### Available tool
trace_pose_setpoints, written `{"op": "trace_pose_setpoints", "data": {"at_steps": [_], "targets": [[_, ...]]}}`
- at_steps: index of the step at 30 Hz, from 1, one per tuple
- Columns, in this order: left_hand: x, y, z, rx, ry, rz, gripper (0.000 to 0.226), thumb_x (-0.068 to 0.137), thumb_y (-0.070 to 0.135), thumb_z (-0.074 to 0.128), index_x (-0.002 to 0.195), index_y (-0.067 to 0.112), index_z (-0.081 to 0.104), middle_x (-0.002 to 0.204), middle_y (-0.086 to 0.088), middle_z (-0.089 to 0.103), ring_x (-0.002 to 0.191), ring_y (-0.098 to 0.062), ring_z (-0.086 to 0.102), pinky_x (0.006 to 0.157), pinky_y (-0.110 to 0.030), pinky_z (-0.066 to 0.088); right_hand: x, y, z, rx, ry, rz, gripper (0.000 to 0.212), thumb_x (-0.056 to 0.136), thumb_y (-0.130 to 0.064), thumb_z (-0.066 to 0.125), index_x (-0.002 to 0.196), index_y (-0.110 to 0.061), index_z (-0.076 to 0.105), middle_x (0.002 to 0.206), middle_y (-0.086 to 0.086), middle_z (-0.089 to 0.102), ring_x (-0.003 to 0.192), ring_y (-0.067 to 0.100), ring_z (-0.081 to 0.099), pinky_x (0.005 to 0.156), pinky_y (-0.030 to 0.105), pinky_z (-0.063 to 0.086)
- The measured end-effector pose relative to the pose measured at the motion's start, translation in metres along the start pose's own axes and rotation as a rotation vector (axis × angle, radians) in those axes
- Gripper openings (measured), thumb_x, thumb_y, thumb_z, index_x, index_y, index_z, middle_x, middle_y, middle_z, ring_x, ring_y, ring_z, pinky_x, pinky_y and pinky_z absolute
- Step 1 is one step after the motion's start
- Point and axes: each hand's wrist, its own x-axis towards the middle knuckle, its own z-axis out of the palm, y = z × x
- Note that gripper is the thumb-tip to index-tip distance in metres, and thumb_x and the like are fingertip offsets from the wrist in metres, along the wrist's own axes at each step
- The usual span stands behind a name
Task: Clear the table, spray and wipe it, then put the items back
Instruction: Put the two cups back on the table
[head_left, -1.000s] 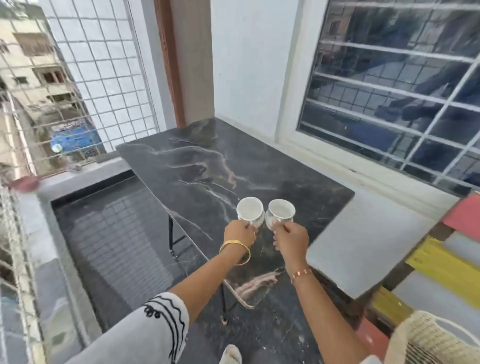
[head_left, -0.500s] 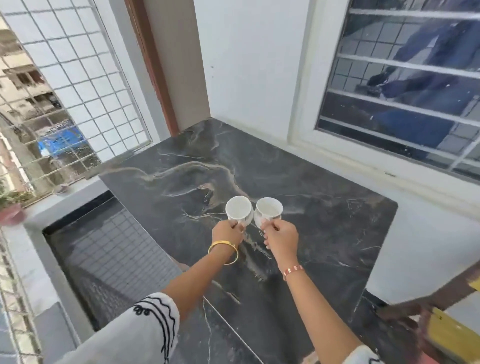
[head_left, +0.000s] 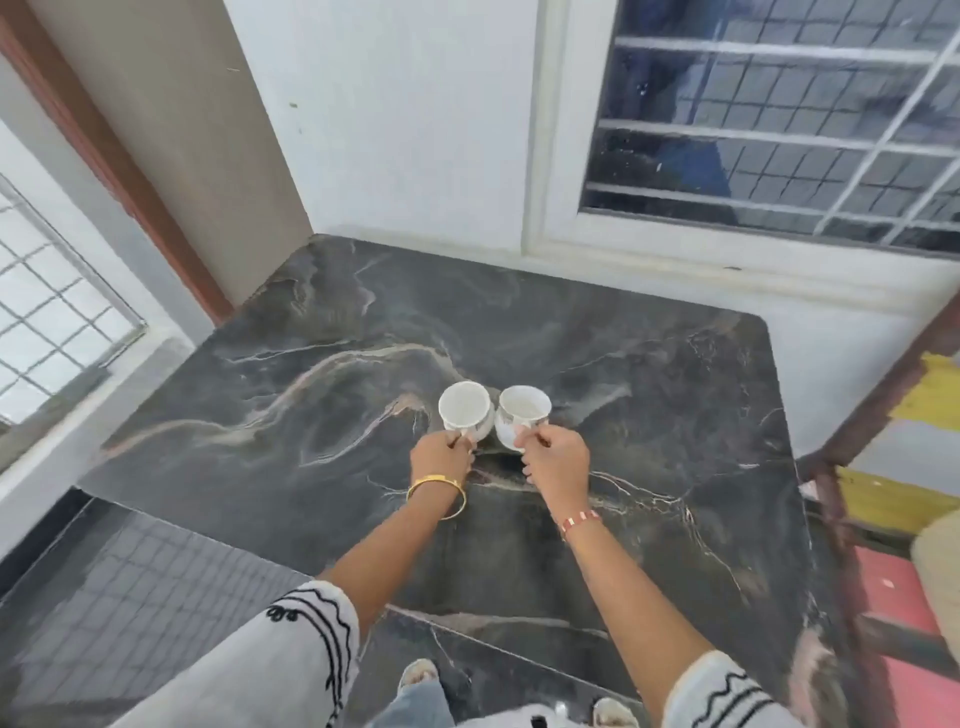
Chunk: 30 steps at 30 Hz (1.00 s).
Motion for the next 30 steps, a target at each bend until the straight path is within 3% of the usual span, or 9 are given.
{"op": "trace_pose_setpoints", "data": {"at_steps": [3,8,14,18,23,30], "targets": [[0.024,-0.01,-0.023,0.092,-0.065,0.056,0.026,0.085,0.01,0.05,0.066,-0.001,0.064,0.078,-0.029,0.067,0.081,-0.042,0.066,0.08,-0.049,0.054,-0.005,-0.005,0.02,-0.004,0.072,0.043,0.037,0.088,-0.022,0.059,0.072,0.011,0.062,0.056,0.012,0.055,0.048,0.022,0.052,0.056,0.042,0.05],[0.048,-0.01,-0.059,0.232,-0.093,0.163,0.024,0.086,0.012,0.051,0.076,-0.005,0.066,0.081,-0.025,0.069,0.083,-0.038,0.065,0.081,-0.045,0.052,-0.008,-0.011,0.031,-0.015,0.157,0.076,0.036,0.088,-0.019,0.059,0.074,0.014,0.06,0.058,0.012,0.052,0.046,0.021,0.049,0.051,0.033,0.046],[0.08,-0.022,-0.084,0.2,-0.069,0.146,0.025,0.085,0.013,0.054,0.076,-0.005,0.068,0.082,-0.03,0.068,0.082,-0.044,0.065,0.081,-0.048,0.053,-0.004,-0.002,0.026,-0.085,0.258,0.111,0.034,0.087,-0.019,0.058,0.07,0.011,0.062,0.052,0.01,0.054,0.046,0.023,0.051,0.062,0.046,0.053],[0.088,-0.023,-0.1,0.161,-0.055,0.136,0.025,0.086,0.011,0.053,0.07,-0.002,0.067,0.076,-0.027,0.068,0.066,-0.027,0.057,0.081,-0.046,0.053,-0.001,0.01,0.025,-0.122,0.333,0.144,0.036,0.087,-0.02,0.058,0.068,0.01,0.06,0.051,0.008,0.052,0.05,0.024,0.051,0.065,0.05,0.053],[0.093,-0.028,-0.106,0.17,-0.056,0.132,0.026,0.087,0.012,0.052,0.078,-0.006,0.069,0.083,-0.029,0.069,0.084,-0.042,0.065,0.083,-0.047,0.052,-0.003,0.012,0.034,-0.147,0.315,0.16,0.036,0.088,-0.02,0.057,0.071,0.011,0.061,0.056,0.013,0.056,0.055,0.025,0.053,0.066,0.048,0.054],[0.091,-0.026,-0.113,0.18,-0.067,0.125,0.026,0.088,0.016,0.053,0.081,-0.003,0.07,0.084,-0.025,0.07,0.087,-0.04,0.065,0.085,-0.046,0.052,-0.001,0.009,0.044,-0.095,0.298,0.204,0.033,0.089,-0.015,0.058,0.078,0.015,0.062,0.058,0.015,0.056,0.053,0.026,0.055,0.07,0.054,0.055]]}}
